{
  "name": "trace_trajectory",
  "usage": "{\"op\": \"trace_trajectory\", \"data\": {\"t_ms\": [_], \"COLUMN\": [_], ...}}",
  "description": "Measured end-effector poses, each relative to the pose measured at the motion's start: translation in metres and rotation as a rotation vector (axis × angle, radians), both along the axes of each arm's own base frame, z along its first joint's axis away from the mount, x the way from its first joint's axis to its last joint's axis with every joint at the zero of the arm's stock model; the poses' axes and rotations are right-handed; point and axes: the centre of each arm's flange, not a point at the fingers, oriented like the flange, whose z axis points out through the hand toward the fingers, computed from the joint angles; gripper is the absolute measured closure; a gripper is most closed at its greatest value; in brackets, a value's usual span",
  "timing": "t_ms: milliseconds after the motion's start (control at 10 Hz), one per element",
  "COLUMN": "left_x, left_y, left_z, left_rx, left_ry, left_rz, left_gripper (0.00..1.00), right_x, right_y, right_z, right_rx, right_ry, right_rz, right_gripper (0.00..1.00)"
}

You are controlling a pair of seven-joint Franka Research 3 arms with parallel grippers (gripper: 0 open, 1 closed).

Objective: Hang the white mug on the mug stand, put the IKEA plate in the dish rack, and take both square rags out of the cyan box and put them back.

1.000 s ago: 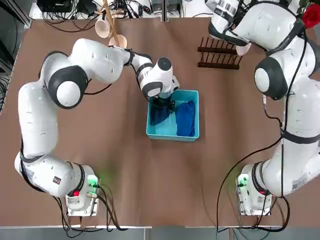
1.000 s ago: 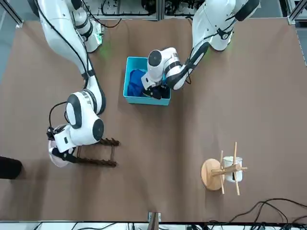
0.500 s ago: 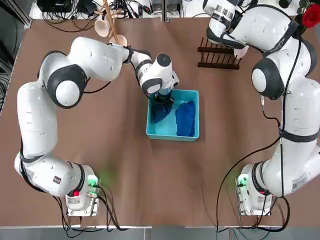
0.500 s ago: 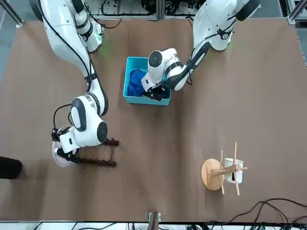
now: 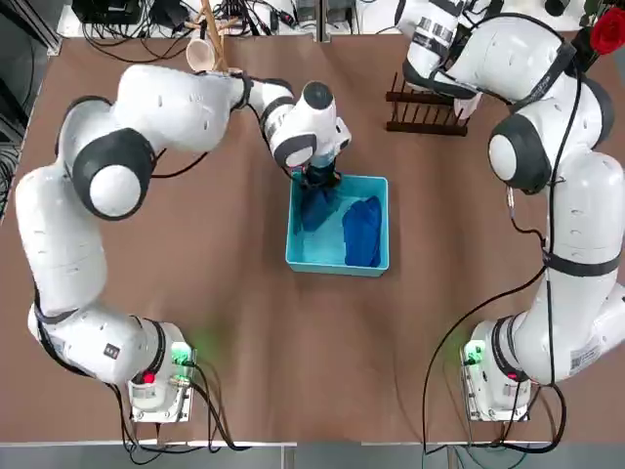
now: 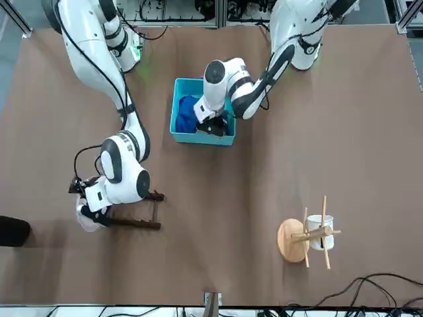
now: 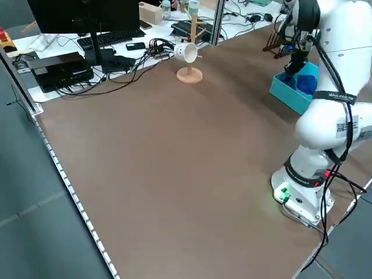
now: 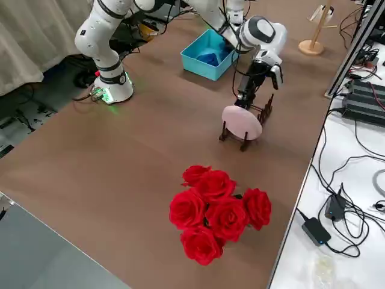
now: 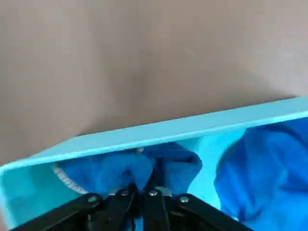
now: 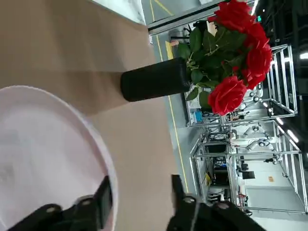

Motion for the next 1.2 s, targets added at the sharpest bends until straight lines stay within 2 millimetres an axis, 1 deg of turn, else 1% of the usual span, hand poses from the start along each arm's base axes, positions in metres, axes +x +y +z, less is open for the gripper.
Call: {"op": "trace_trajectory", "data": {"t_ms": [100, 200, 300, 400, 500, 600, 800, 900, 1000, 1100, 1200], "left_x": [0.001, 0.002, 0.006, 0.014, 0.026, 0.041, 0.081, 0.100, 0.117, 0.132, 0.143], "left_y": [0.002, 0.007, 0.014, 0.024, 0.038, 0.058, 0.117, 0.149, 0.182, 0.213, 0.242], "left_z": [0.031, 0.064, 0.091, 0.112, 0.129, 0.143, 0.171, 0.180, 0.181, 0.174, 0.161], "left_rx": [0.001, 0.000, 0.000, 0.016, 0.046, 0.083, 0.136, 0.164, 0.189, 0.207, 0.223], "left_ry": [-0.001, -0.008, -0.021, -0.037, -0.051, -0.060, -0.073, -0.067, -0.046, -0.018, 0.017], "left_rz": [0.034, 0.066, 0.093, 0.108, 0.105, 0.110, 0.135, 0.115, 0.087, 0.058, 0.035], "left_gripper": [0.95, 0.95, 0.95, 0.95, 0.95, 0.95, 0.95, 0.95, 0.95, 0.95, 0.95], "right_x": [0.000, 0.000, 0.000, 0.001, 0.002, 0.002, 0.002, 0.000, -0.005, -0.013, -0.025], "right_y": [0.000, 0.000, 0.000, 0.001, 0.004, 0.008, 0.016, 0.022, 0.032, 0.049, 0.066], "right_z": [0.000, 0.000, 0.000, 0.000, 0.000, -0.002, -0.004, -0.006, -0.009, -0.011, -0.013], "right_rx": [-0.002, -0.003, -0.003, 0.001, 0.011, 0.026, 0.054, 0.077, 0.106, 0.124, 0.139], "right_ry": [-0.001, -0.002, -0.002, -0.004, -0.010, -0.027, -0.048, -0.043, -0.034, -0.018, 0.018], "right_rz": [0.001, 0.001, 0.002, 0.007, 0.020, 0.028, 0.032, 0.027, 0.022, 0.019, -0.006], "right_gripper": [0.21, 0.04, 0.00, 0.00, 0.00, 0.00, 0.00, 0.00, 0.00, 0.00, 0.00]}}
